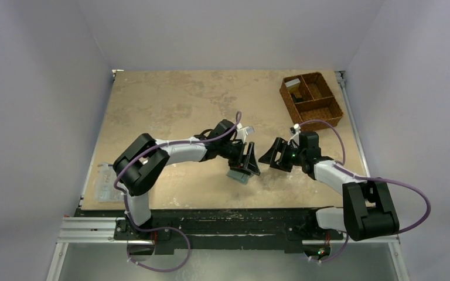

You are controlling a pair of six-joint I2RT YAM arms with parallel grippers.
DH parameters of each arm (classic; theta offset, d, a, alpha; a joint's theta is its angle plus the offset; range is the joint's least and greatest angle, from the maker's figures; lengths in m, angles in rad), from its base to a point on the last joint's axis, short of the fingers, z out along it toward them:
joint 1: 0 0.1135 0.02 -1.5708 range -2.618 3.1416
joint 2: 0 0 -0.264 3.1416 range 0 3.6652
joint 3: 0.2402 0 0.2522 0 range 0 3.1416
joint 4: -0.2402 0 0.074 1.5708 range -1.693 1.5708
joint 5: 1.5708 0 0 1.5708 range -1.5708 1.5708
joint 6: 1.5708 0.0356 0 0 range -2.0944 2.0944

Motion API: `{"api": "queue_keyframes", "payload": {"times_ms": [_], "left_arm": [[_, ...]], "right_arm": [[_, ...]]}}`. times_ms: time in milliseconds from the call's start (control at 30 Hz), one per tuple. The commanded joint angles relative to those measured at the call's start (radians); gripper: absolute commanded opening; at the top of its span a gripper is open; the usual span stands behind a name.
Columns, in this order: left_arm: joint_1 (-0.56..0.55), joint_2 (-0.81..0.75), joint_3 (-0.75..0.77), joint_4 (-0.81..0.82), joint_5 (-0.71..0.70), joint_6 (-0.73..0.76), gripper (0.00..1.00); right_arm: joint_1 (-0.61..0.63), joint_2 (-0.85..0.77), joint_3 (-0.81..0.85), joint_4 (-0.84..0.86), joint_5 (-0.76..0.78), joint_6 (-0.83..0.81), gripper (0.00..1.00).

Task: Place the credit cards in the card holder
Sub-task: Close the card holder at the center of the board.

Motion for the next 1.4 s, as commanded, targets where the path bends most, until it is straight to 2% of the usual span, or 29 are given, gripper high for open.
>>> {"api": "queue_keyframes", "payload": {"times_ms": [0,133,267,400,500,633,800,1167,1367], "left_arm": [[0.029,-0.122,0.043,-0.036,0.013,0.074,0.65],[0.121,-0.233,0.025,-0.141,0.014,0.137,0.72],[0.207,-0.283,-0.018,-0.175,0.008,0.157,0.72],[0.215,-0.222,-0.050,-0.144,0.012,0.158,0.53],[0.215,-0.166,-0.087,-0.063,0.024,0.125,0.35],[0.177,-0.099,-0.118,0.051,0.050,0.084,0.17],[0.085,-0.032,-0.136,0.076,0.017,0.070,0.12],[0.126,-0.001,-0.195,0.037,-0.067,0.069,0.03],[0.145,-0.014,-0.219,0.026,-0.079,0.077,0.01]], "right_arm": [[0.000,0.003,-0.010,0.036,-0.049,-0.026,0.78],[0.000,0.048,-0.006,0.084,-0.111,-0.023,0.84],[0.003,0.131,0.004,0.139,-0.181,0.003,0.84],[0.005,0.156,-0.007,0.210,-0.196,0.057,0.85],[0.013,0.174,-0.017,0.257,-0.201,0.099,0.85],[0.025,0.206,-0.038,0.315,-0.205,0.156,0.87],[0.046,0.227,-0.069,0.360,-0.200,0.187,0.90],[0.139,0.267,-0.066,0.364,-0.187,0.198,0.90],[0.151,0.274,-0.037,0.277,-0.202,0.135,0.89]]}}
